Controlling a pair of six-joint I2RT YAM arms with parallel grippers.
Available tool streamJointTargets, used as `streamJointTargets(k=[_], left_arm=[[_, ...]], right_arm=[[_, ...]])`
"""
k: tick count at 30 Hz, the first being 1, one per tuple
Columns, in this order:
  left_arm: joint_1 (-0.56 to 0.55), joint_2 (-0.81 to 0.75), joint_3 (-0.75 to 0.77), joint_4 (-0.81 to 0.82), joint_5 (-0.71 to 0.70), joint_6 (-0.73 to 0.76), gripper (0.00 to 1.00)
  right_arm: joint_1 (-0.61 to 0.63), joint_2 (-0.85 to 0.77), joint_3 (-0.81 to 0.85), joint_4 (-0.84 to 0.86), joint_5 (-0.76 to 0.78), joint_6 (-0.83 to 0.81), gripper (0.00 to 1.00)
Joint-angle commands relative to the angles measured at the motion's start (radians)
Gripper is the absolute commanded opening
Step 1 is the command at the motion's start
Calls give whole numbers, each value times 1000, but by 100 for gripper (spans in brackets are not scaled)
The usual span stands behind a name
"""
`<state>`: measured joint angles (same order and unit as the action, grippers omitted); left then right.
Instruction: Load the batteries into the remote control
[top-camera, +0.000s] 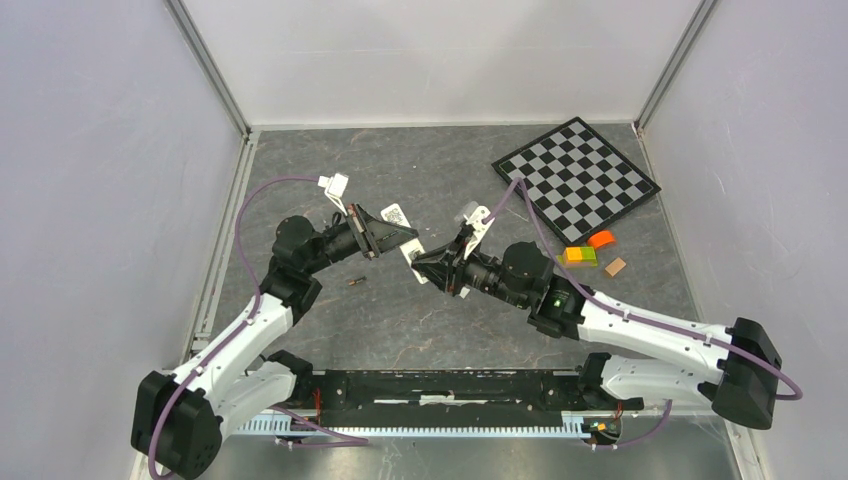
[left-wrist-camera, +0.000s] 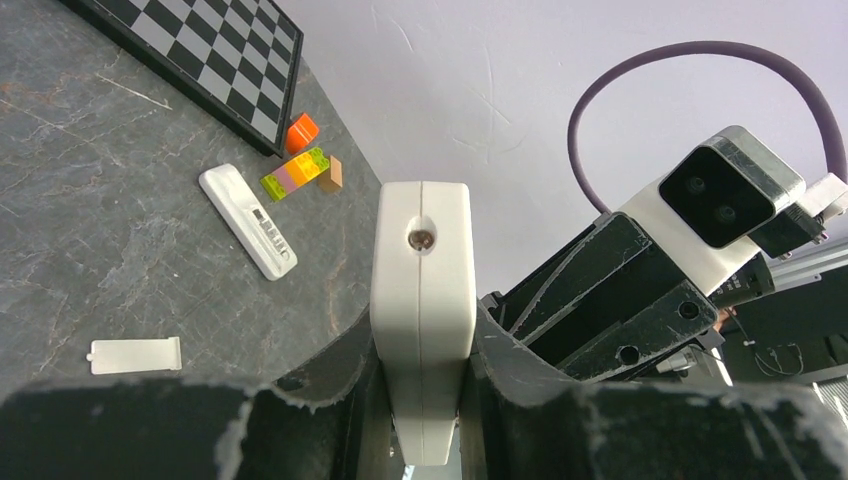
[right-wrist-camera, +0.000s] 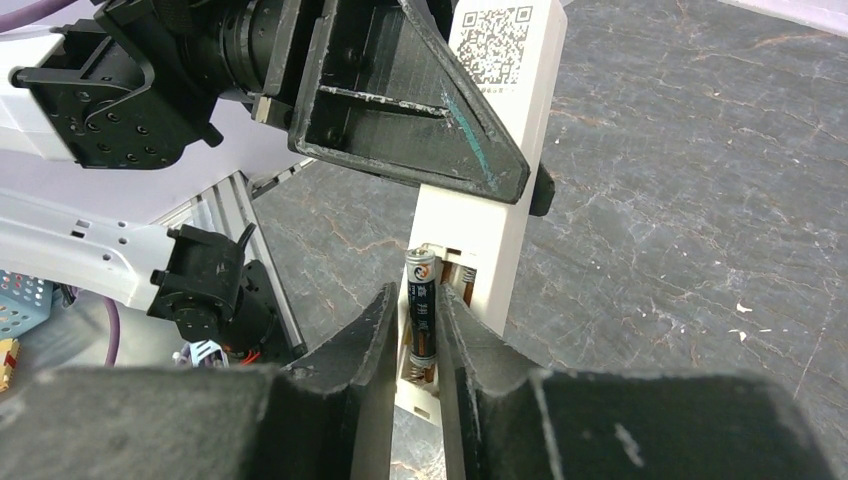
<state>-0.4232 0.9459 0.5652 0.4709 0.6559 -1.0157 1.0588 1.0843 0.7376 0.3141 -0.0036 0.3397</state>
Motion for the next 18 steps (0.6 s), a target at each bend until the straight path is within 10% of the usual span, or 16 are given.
streamJointTargets(k=[1,18], left_arm=[[-3,-9,35,57,24,-61,2],[-2,-26,26,59,-2,-27,2]], right_arm=[[0,-23,-8,-12,7,-18,25],[-2,-46,74,-82,52,65,42]])
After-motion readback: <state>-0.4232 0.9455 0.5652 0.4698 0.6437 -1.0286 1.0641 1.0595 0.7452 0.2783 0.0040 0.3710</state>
